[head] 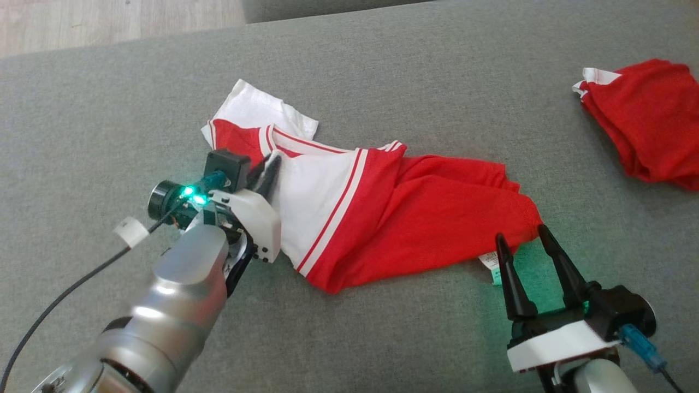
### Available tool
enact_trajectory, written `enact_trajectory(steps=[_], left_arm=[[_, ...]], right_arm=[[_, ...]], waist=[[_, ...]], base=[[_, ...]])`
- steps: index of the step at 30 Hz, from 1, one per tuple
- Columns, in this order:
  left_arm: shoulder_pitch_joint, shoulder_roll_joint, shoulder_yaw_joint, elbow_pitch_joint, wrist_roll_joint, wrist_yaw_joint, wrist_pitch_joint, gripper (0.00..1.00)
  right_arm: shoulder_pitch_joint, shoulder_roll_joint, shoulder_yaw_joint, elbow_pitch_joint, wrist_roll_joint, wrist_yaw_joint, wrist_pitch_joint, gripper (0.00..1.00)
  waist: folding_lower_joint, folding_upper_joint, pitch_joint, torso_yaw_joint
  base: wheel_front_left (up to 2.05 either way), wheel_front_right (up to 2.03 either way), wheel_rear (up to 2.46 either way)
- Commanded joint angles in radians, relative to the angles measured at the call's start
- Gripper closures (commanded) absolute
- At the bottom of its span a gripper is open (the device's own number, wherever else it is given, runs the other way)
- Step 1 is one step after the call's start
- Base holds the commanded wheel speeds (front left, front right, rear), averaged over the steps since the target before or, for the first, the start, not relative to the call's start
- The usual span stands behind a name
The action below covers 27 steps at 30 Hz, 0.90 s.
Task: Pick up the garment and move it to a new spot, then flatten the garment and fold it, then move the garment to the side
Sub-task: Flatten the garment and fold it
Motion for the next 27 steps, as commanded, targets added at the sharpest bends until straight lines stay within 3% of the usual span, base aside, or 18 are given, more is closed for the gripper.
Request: enact_trajectory(steps=[1,6,10,20,27], left_arm=[[-0.055,0.020,0.008,-0.007,-0.005,-0.004,-0.017,1.00],[-0.059,0.013,-0.015,-0.019,-0.009,-0.006,-0.055,1.00],[-0.042,0.040,0.002,-0.069,-0.037,-0.006,-0.094,1.00],[0.072,0.220,0.173,-0.322,-0.113,0.005,-0.112,1.00],[0.200,0.313,0.265,-0.538,-0.125,0.074,-0.112,1.00]], right_arm=[[-0.024,-0.011,0.020,-0.031,-0.008,0.007,-0.011,0.00],[-0.016,-0.006,0.014,-0.031,-0.009,0.007,-0.011,0.00],[0.002,-0.003,0.003,-0.030,-0.009,0.007,-0.011,0.00],[0.074,-0.001,-0.048,-0.001,0.015,0.007,-0.011,0.00],[0.095,-0.007,-0.050,0.059,0.053,0.007,-0.011,0.00]], waist=[[-0.0001,0.0000,-0.003,0.002],[-0.0001,0.0000,-0.019,0.015],[-0.0001,0.0000,-0.043,0.030],[-0.0001,0.0000,-0.088,0.088],[-0.0001,0.0000,-0.103,0.119]], base=[[0.00,0.00,0.00],[0.00,0.00,0.00],[0.00,0.00,0.00],[0.00,0.00,0.00],[0.00,0.00,0.00]])
